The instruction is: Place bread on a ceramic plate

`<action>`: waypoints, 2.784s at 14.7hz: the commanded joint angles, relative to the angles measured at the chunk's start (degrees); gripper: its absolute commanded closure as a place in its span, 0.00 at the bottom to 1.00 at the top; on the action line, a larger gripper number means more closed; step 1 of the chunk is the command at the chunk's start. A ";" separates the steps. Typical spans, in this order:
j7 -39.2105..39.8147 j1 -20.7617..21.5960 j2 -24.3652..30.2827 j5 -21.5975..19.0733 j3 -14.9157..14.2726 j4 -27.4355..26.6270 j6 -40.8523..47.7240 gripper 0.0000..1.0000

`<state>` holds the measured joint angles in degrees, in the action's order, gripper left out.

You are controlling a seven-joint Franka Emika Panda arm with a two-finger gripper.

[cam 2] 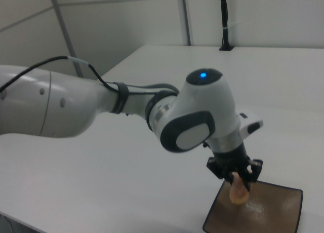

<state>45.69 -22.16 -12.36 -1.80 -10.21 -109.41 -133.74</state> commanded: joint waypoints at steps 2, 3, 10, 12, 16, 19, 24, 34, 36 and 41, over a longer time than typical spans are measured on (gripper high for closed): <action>1.33 0.54 -0.90 0.12 -2.79 -3.79 -4.25 0.64; 1.42 0.54 -1.78 0.13 -2.97 -3.70 -4.60 0.64; 1.42 0.81 -4.34 1.62 -3.24 -3.70 -6.45 0.44; 0.81 0.81 -4.34 1.62 -3.24 -3.70 -6.45 0.12; 0.46 0.72 -3.90 1.62 -3.24 -3.44 -6.01 0.00; -0.33 0.98 -1.62 1.36 -3.24 -3.35 -4.26 0.00; -5.06 3.08 4.53 1.18 -3.24 -0.20 6.62 0.00; -35.56 14.16 16.13 -1.72 -2.36 15.19 37.65 0.00; -39.52 17.40 17.80 -1.81 -0.52 16.33 40.74 0.00; -47.70 23.83 17.99 -1.72 6.32 15.90 41.28 0.00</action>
<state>2.28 -0.86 5.90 -3.20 -8.03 -93.32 -93.60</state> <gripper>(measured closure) 0.000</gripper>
